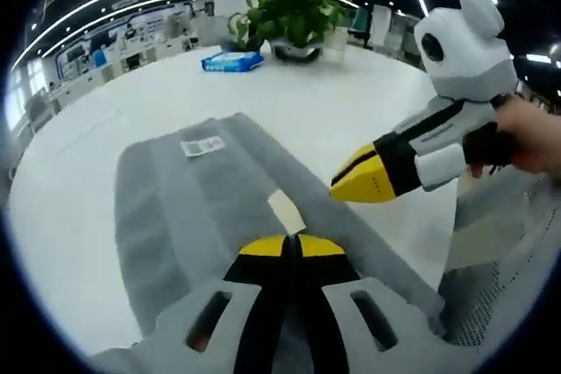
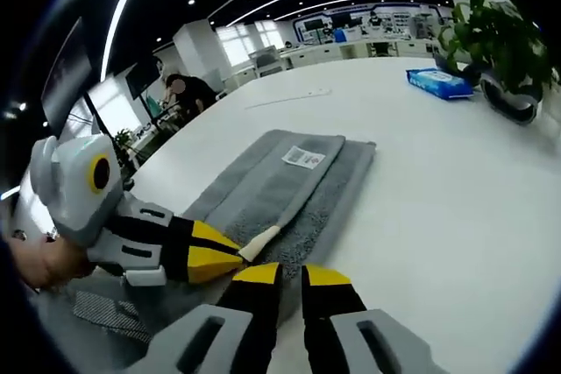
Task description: Open the folded towel by lifting each exposed corner and separating the folded layers until the towel lies flat within the target outline without major curled edges
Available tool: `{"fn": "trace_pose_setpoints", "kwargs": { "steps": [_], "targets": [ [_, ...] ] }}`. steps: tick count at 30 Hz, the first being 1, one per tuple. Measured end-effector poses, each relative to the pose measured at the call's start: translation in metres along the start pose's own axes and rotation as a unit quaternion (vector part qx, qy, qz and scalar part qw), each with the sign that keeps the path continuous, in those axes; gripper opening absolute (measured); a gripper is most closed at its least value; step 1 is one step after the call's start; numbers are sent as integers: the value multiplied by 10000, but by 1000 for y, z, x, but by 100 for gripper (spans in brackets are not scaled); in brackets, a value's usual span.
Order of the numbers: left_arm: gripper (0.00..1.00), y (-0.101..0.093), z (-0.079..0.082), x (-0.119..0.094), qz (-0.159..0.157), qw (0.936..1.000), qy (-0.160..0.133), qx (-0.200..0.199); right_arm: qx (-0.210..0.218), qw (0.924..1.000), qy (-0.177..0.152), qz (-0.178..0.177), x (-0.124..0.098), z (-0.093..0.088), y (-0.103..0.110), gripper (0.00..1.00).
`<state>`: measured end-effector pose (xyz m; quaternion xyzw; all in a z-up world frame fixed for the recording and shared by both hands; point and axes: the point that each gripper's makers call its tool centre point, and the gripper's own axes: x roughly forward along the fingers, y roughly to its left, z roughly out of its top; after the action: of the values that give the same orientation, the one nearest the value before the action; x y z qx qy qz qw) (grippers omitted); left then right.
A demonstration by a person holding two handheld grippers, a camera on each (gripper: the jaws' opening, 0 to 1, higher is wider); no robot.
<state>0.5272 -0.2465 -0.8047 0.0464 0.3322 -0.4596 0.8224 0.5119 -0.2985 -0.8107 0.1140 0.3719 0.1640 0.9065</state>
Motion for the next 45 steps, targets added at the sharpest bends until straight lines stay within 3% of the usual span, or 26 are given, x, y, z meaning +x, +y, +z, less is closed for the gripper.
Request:
{"fn": "trace_pose_setpoints", "kwargs": {
  "steps": [3, 6, 14, 21, 29, 45],
  "targets": [
    [2, 9, 14, -14, -192, 9946, -348, -956, 58, 10000, 2, 5, 1, 0, -1, 6],
    [2, 26, 23, -27, -85, 9910, -588, -1204, 82, 10000, 1, 20, 2, 0, 0, 6],
    [2, 82, 18, -64, 634, 9915, -545, -997, 17, 10000, 86, 8, 3, -4, 1, 6],
    [2, 122, -15, -83, 1143, 9901, -64, -809, -2, 9999, 133, -21, 4, -6, 0, 6],
    [2, 142, -40, -90, 1267, 9878, 127, -892, -7, 9998, 173, -31, 4, -8, 0, 6],
    [2, 184, -55, -125, 1736, 9811, 180, -832, -10, 9998, 190, -33, 4, -9, 0, 6]
  ]
}}
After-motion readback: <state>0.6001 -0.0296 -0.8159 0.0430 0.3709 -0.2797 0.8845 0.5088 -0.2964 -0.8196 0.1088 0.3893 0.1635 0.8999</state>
